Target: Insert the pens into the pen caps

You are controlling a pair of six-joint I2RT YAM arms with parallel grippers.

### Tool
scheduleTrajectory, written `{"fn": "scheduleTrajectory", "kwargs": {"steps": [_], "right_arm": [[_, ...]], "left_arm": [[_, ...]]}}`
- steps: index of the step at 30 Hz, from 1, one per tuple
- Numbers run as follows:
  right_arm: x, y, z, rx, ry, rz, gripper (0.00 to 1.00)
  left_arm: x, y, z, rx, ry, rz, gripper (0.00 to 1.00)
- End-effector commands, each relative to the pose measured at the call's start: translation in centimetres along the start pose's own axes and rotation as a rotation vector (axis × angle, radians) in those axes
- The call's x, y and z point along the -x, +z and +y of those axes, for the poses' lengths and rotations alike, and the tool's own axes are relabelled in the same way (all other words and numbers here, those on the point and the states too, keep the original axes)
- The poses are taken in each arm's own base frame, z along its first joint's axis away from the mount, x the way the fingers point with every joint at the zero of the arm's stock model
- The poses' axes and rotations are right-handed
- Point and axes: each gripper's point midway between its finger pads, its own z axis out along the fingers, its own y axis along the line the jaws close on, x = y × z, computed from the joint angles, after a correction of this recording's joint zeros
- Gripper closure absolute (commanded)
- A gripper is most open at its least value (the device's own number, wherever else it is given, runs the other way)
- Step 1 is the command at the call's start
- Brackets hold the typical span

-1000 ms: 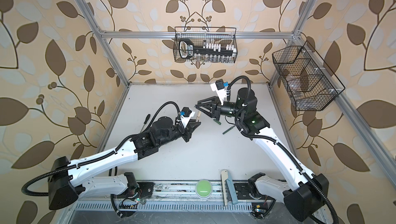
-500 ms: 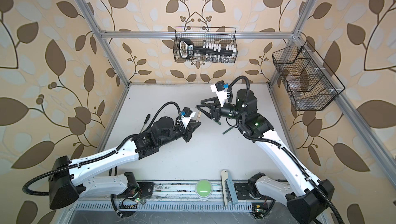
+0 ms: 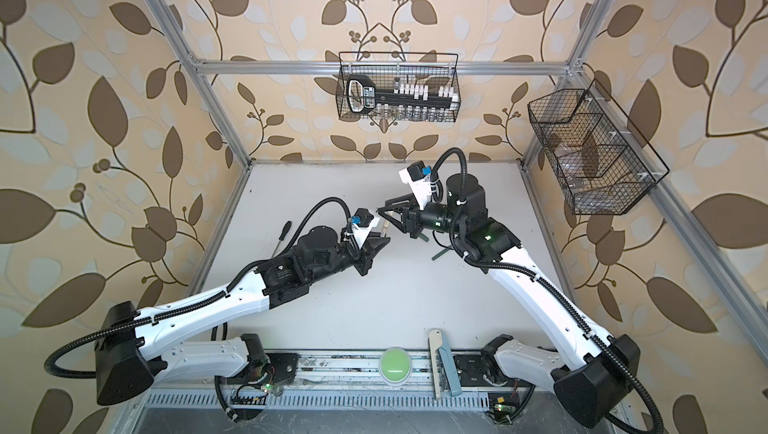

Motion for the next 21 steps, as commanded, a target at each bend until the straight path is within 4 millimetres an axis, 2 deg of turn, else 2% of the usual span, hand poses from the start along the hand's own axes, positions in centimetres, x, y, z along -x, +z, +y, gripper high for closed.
{"fn": "scheduleTrajectory", "kwargs": {"steps": [1,5,9,16,21], "right_arm": [[-0.1,0.3,-0.3,-0.018,-0.018,0.011,0.7],[-0.8,1.1,-0.5,-0.005,-0.001,0.031,0.8],[-1.9,1.6,-1.0,-0.006,0.013,0.053,0.92],[-4.0,2.9,-1.6,0.032,0.061,0.1,0.98],[-5.1,3.1,-1.8,0.055,0.097,0.118,1.0]], "left_arm": [[2.8,-0.4,-0.1,0.015,0.014,-0.07,1.0],[2.8,-0.1,0.4,0.041,0.011,-0.068,1.0],[3.7,0.5,1.5,0.113,0.002,-0.067,1.0],[5.5,1.6,2.6,0.189,0.043,-0.115,1.0],[6.7,2.0,3.2,0.232,0.09,-0.172,1.0]]}}
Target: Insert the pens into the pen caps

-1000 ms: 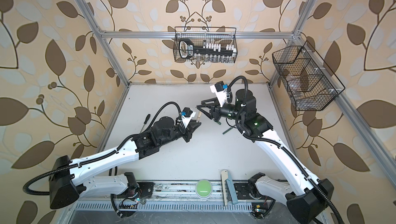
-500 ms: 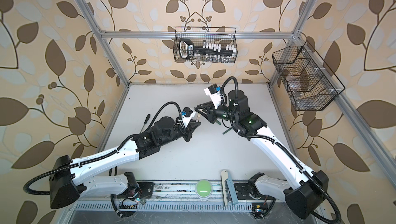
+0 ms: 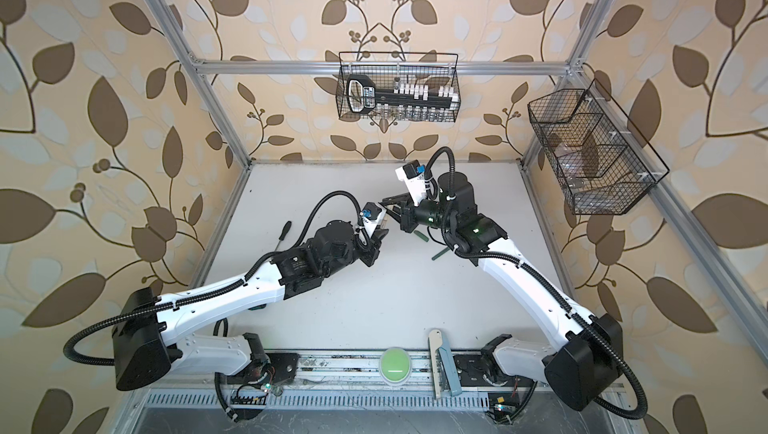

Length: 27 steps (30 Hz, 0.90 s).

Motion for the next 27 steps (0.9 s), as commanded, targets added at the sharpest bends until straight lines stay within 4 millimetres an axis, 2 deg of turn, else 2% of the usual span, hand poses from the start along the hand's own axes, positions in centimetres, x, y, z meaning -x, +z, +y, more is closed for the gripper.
{"fn": "scheduleTrajectory", "kwargs": {"steps": [1,13,21,24,27], "right_arm": [[-3.9,0.8,1.3,0.113,0.083,0.113,1.0],[-8.0,1.9,1.4,0.144,0.193,0.17,1.0],[-10.6,2.8,1.7,0.137,0.239,0.213,1.0],[-10.6,3.2,1.8,0.145,0.247,0.217,1.0],[-8.3,2.3,1.5,0.107,0.205,0.149,1.0]], "left_arm": [[8.2,-1.1,0.4,0.041,0.018,-0.264,1.0],[12.8,-1.9,0.3,0.041,0.138,-0.371,1.0],[13.9,-2.2,0.8,-0.01,0.099,-0.382,1.0],[13.5,-2.0,0.9,-0.04,0.06,-0.369,1.0],[11.8,-1.3,0.7,-0.058,0.031,-0.317,1.0]]}}
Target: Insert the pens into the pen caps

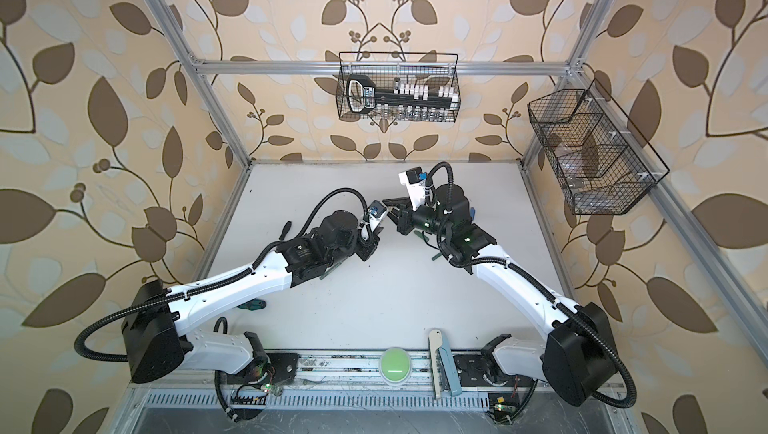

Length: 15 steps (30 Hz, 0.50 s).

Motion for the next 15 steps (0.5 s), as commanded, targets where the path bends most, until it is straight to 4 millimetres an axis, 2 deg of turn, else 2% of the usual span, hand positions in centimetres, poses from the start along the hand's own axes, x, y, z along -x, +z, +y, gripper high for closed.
{"fn": "scheduleTrajectory", "kwargs": {"steps": [1,5,13,15], "right_arm": [[-5.9,-0.4,2.8,0.113,0.12,0.212,1.0],[-0.9,-2.5,3.5,0.111,0.049,0.072,0.99],[3.6,-4.9,4.5,0.132,-0.001,-0.027,0.49],[4.6,-5.8,5.1,0.151,-0.018,-0.056,0.46]], "left_arm": [[12.5,-3.9,0.1,-0.059,-0.11,-0.42,1.0],[9.5,-2.7,-1.5,-0.149,-0.189,-0.335,1.0],[6.2,-2.7,-4.8,-0.34,-0.302,-0.243,1.0],[5.4,-2.5,-5.5,-0.376,-0.318,-0.211,1.0]]}}
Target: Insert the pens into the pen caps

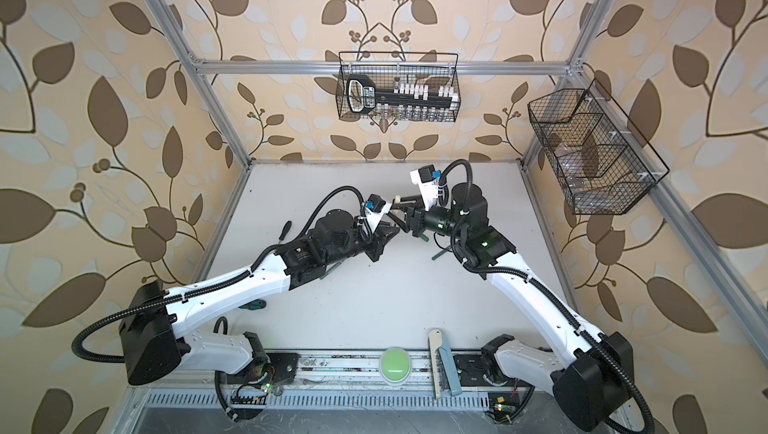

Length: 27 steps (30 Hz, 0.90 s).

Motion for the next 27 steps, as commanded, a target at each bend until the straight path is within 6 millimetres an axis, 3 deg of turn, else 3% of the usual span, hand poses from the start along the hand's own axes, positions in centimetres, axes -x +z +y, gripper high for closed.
{"fn": "scheduleTrajectory", "kwargs": {"steps": [1,9,22,27], "right_arm": [[2.6,-1.8,3.2,0.103,-0.045,-0.045,0.46],[3.7,-3.5,4.8,0.145,-0.069,-0.083,0.46],[1.3,-2.7,1.3,0.001,-0.023,0.002,0.5],[2.8,-4.1,1.7,-0.047,-0.057,-0.064,0.48]], "left_arm": [[0.3,-0.6,-1.7,-0.106,-0.08,-0.017,1.0],[-1.4,0.0,-2.3,-0.152,-0.12,0.045,1.0],[-1.5,-0.1,-2.2,-0.148,-0.119,0.058,1.0],[-2.6,0.0,-1.3,-0.103,-0.125,0.087,1.0]]}}
